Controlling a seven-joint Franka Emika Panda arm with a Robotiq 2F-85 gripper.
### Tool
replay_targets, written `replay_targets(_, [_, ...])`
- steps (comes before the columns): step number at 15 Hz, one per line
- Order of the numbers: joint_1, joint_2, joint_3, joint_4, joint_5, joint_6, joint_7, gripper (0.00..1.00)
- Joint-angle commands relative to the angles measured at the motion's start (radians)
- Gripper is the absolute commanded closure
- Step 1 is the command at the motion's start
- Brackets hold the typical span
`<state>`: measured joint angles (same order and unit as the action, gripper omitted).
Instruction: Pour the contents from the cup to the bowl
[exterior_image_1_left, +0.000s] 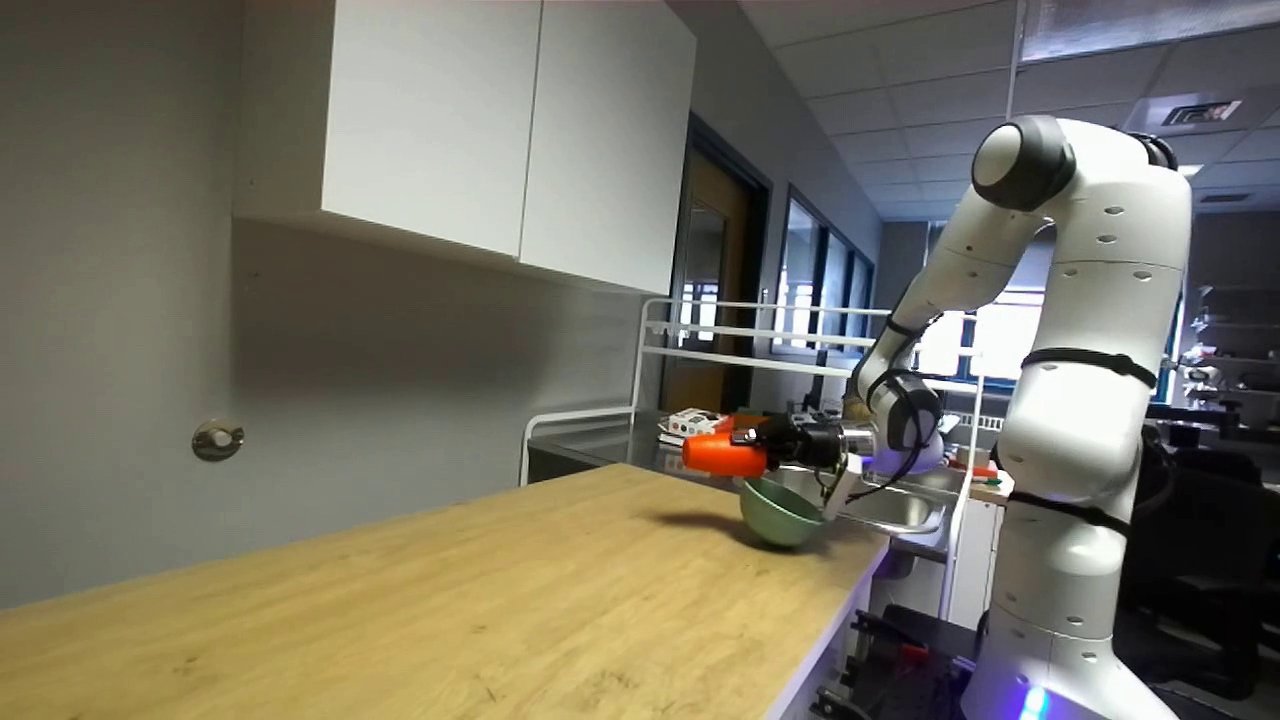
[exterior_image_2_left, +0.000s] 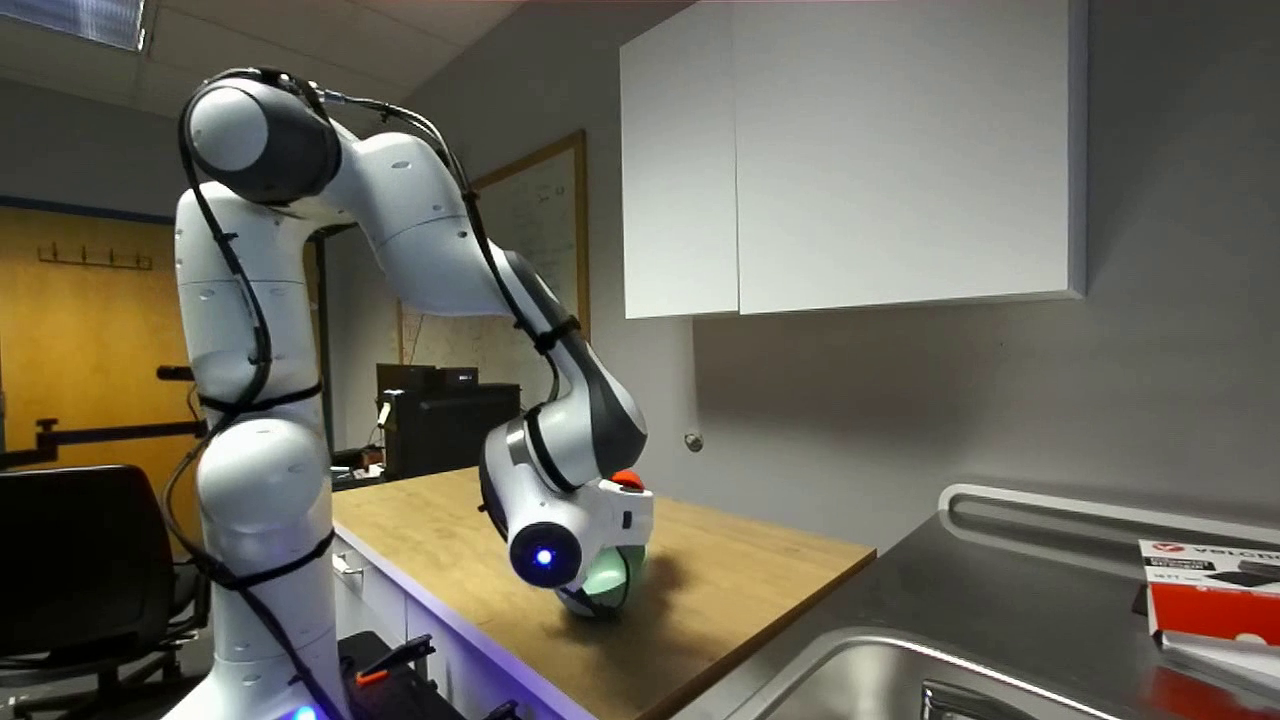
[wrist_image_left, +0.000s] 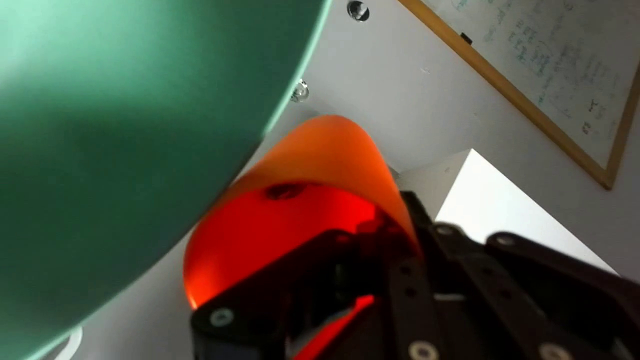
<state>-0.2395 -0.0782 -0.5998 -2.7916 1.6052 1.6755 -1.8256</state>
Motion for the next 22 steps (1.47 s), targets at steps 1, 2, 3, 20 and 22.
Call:
replay_targets(1, [-0.089,0.075,0.048,0.000,0.009,-0.117,-0.083,0.99])
replay_targets(2, [-0.103,0.082,0.057,0.000,0.010,-0.126,-0.089,0.99])
replay_targets(3, [-0.115,0.084,0.064,0.001,0.006,-0.124,-0.085,0.99])
replay_targets(20, [-0.047,-0.392,0.472,0.005,-0.138,0.788,0.317,0.99])
replay_targets(22, [-0.005,-0.460,0.533,0.002,-0.160,0.824,0.400,0.99])
